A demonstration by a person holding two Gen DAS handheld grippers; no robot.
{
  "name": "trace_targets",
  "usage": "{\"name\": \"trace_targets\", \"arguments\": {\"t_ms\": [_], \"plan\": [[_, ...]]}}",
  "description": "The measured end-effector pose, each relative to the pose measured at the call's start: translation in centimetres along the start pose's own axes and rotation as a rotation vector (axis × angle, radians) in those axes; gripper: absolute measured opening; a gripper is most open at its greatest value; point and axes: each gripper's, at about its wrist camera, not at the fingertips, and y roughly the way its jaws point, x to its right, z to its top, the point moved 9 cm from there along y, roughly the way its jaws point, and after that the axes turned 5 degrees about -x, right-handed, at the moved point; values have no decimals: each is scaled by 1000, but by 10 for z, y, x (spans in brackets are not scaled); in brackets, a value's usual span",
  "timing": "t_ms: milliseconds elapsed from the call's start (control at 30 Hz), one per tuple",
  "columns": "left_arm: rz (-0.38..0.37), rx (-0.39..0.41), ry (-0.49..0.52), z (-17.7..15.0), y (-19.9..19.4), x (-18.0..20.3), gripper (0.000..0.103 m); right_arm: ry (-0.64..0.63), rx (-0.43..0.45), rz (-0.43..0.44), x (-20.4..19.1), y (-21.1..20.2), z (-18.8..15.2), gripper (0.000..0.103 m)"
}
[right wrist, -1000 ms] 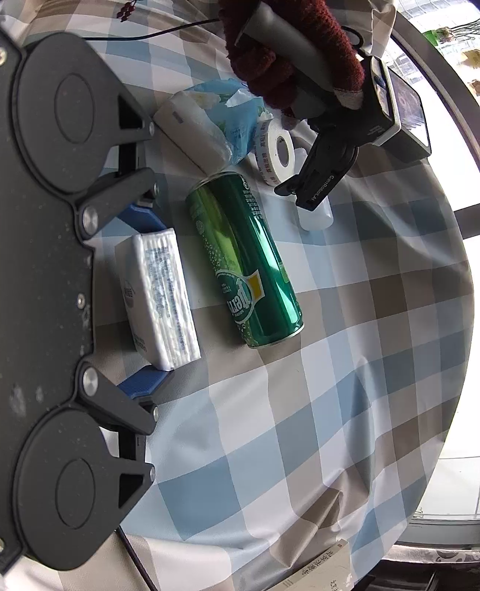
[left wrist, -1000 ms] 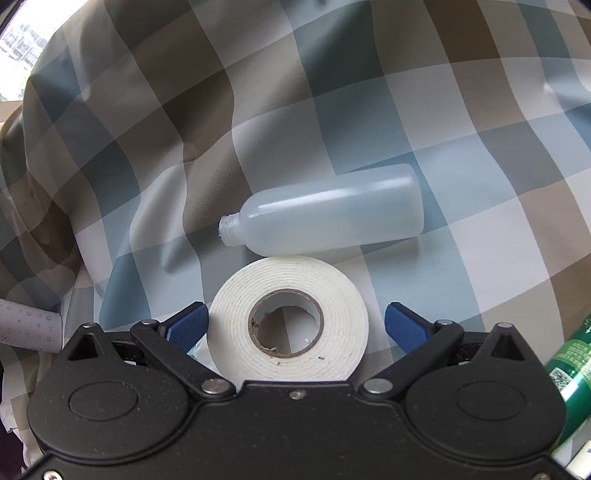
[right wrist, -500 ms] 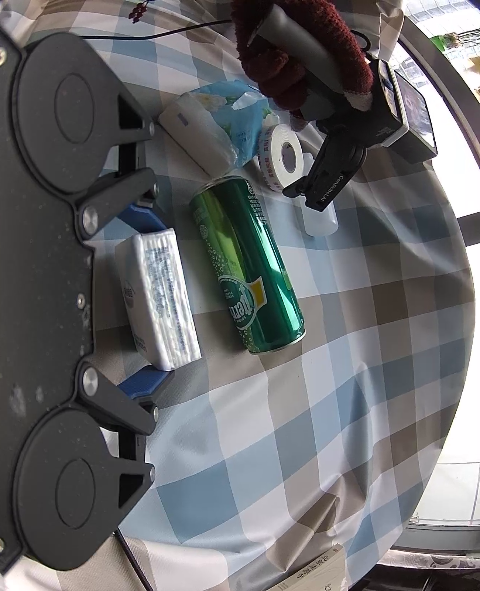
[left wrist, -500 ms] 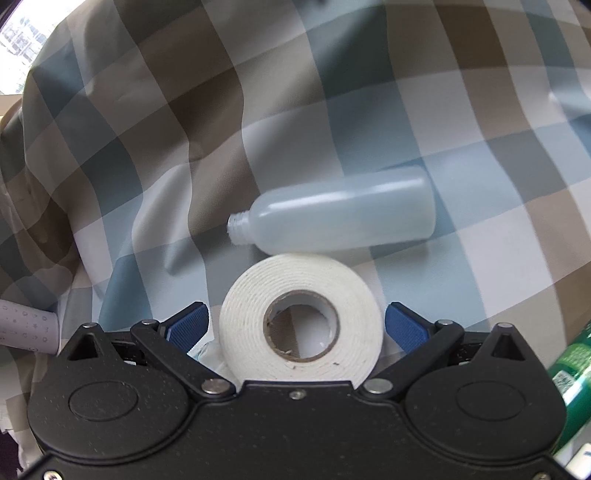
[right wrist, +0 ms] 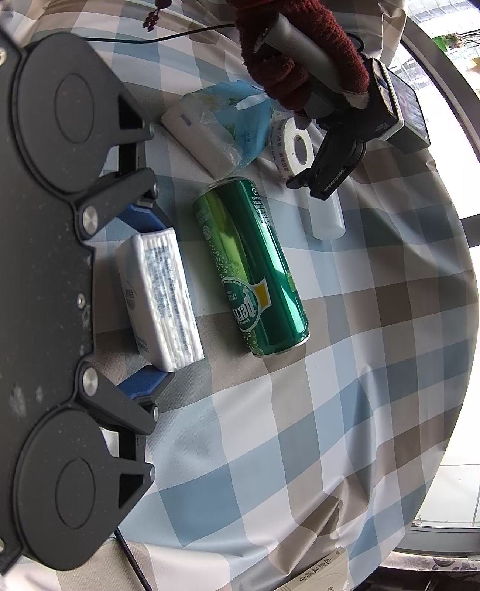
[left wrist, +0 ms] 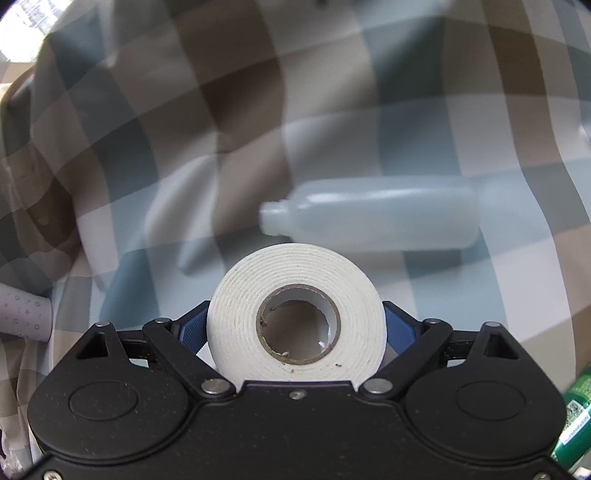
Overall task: Organize soft objects
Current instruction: 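Carry the box and tape roll to the basket and open both grippers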
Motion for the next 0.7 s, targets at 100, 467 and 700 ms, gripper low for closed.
{"name": "trace_targets", "arguments": {"t_ms": [100, 467, 700], "plan": [[12, 13, -65, 1, -3, -27, 90, -2, -2, -1, -1, 1, 0, 75], [26, 27, -356, -41, -6, -134, 90, -20, 3, -18, -3, 3, -1, 75], [70, 22, -415, -97, -16, -168, 90, -25, 12, -39, 0, 5, -2, 75]]}}
